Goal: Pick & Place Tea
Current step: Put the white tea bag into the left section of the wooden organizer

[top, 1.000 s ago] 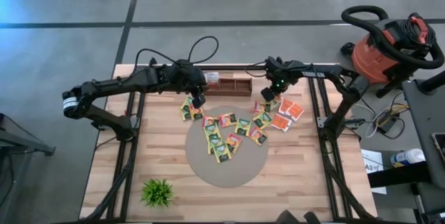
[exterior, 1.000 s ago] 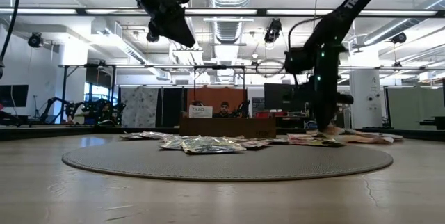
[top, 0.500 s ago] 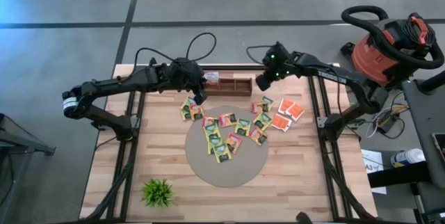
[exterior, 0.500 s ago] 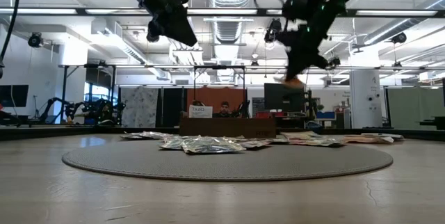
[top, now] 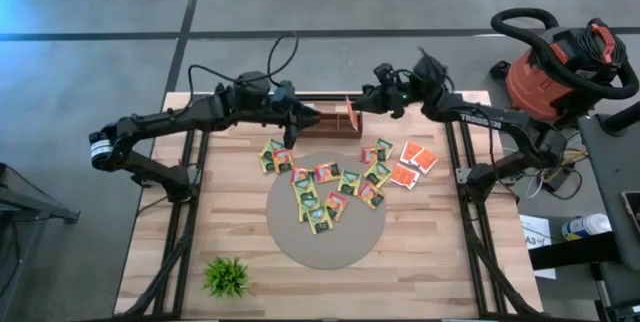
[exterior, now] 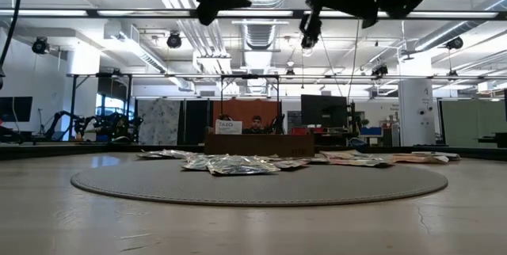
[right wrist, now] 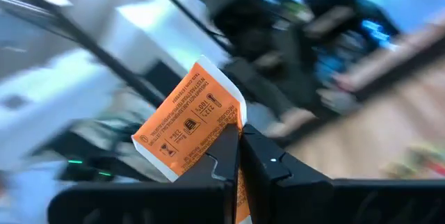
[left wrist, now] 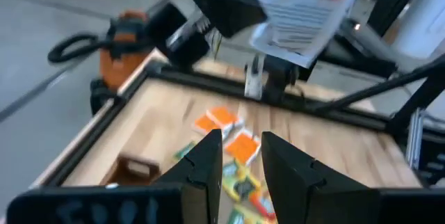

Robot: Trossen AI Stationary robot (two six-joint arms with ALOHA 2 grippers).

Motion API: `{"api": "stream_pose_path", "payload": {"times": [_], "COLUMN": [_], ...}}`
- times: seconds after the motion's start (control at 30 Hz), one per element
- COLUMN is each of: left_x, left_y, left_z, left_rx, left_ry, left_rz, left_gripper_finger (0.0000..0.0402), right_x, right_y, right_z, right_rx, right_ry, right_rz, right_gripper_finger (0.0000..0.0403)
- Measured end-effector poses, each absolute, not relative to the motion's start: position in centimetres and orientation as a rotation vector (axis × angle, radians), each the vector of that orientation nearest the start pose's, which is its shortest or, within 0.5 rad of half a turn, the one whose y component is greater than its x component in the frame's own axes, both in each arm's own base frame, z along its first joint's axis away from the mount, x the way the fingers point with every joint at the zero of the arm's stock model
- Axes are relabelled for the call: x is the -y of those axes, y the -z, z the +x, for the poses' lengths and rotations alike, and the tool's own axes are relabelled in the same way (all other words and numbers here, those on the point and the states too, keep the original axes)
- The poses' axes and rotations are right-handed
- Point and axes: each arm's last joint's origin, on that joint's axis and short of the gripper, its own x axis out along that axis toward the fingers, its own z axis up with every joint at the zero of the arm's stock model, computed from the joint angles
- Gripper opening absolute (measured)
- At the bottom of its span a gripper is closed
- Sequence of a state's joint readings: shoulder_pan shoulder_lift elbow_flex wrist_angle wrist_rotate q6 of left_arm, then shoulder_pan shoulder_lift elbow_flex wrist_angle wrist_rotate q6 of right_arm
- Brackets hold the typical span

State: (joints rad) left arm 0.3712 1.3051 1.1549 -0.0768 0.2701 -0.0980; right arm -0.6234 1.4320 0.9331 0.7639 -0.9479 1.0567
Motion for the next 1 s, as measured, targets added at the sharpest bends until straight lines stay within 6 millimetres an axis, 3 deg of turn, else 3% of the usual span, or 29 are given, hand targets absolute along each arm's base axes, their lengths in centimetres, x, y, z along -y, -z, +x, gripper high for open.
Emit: {"api": "stream_pose_path", "payload": {"times": [0.1, 0.2, 0.33, 0.5, 0.67, 0.77, 0.87, 1.0], "left_x": [-10.0, -10.0, -9.9, -10.0, -10.0, -10.1, -10.6, -11.3], "left_y": [-36.6, -37.2, -37.5, -36.5, -36.9, -37.3, -36.3, -34.4], "left_z": [27.9, 27.9, 27.9, 27.8, 26.6, 24.8, 22.7, 20.7], "left_rx": [-0.147, -0.088, -0.057, -0.150, -0.140, -0.079, -0.023, 0.147], "left_ry": [-0.102, -0.085, -0.072, -0.144, -0.272, -0.314, -0.350, -0.155], "left_rz": [-0.159, -0.182, -0.259, -0.290, -0.336, -0.441, -0.590, -0.851], "left_gripper_finger": [0.0096, 0.0096, 0.0096, 0.0096, 0.0096, 0.0096, 0.0096, 0.0096], "right_x": [15.6, 15.6, 16.1, 17.0, 16.9, 16.2, 15.3, 13.8], "right_y": [-32.4, -32.3, -31.8, -30.8, -31.5, -32.6, -34.0, -36.4], "right_z": [26.7, 27.2, 27.8, 28.4, 29.2, 30.0, 30.8, 31.8], "right_rx": [0.084, 0.155, 0.236, 0.207, 0.195, 0.153, 0.072, -0.006], "right_ry": [-0.466, -0.422, -0.240, 0.057, 0.295, 0.372, 0.420, 0.426], "right_rz": [0.878, 0.917, 0.869, 0.770, 0.577, 0.415, 0.238, -0.025], "right_gripper_finger": [0.0008, 0.0008, 0.0008, 0.0008, 0.0008, 0.0008, 0.0008, 0.0008]}}
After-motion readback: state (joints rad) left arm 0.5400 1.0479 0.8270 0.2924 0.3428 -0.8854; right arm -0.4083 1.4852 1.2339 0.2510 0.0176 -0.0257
